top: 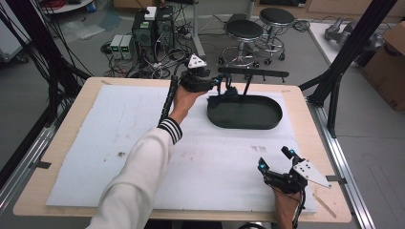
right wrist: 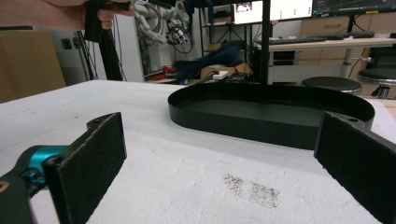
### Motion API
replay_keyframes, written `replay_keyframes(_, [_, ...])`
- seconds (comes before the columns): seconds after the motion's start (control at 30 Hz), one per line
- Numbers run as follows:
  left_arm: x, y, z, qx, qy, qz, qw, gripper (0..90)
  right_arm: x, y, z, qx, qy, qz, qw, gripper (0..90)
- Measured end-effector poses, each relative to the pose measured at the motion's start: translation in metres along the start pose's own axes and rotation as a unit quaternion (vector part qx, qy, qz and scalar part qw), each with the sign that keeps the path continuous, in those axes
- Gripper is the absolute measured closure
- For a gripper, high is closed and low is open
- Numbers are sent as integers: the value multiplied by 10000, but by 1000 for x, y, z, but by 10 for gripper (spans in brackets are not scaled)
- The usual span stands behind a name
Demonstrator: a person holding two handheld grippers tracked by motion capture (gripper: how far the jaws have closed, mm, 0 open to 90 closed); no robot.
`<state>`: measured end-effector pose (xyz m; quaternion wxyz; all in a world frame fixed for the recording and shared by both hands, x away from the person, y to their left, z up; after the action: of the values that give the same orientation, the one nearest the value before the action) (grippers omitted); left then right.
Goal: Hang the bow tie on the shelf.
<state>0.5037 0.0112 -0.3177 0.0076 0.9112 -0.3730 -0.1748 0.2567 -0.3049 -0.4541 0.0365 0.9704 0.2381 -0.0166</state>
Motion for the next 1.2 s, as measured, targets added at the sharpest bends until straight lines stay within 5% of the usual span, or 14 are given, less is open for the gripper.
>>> replay_keyframes(0.1, [-14,-3,-2,38,134,194,9997,304,0,0,0,19,0,-8,10000,12])
replay_keyframes(0.23, [-37,-14,1,-219,168,394,9988,179,0,0,0,0,5,-1,10000,12])
replay_keyframes(0.43, [-86,-25,16,-23,639,645,9959,142,0,-1,0,-32,2,12,10000,12])
replay_keyframes(0.6, [-136,-24,33,170,794,910,9925,144,0,0,0,-4,10,16,10000,12])
replay_keyframes(0.97, [-222,-24,103,677,762,715,9922,144,0,-1,0,-5,-13,30,10000,12])
replay_keyframes(1.2, [-257,-49,157,399,958,466,9935,144,0,-1,0,-35,-10,43,10000,12])
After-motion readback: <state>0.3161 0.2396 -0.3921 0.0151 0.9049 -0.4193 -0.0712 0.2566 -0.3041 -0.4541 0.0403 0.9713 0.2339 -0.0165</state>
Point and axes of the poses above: each handheld gripper's, and its own axes: x roughly forward along the jaws, z roughly out of its underside, y roughly to its right, the point moved 1 cm from there along x, roughly forward along the jaws, and after that the axes turned 9 degrees about -x, right-handed, at the moved point
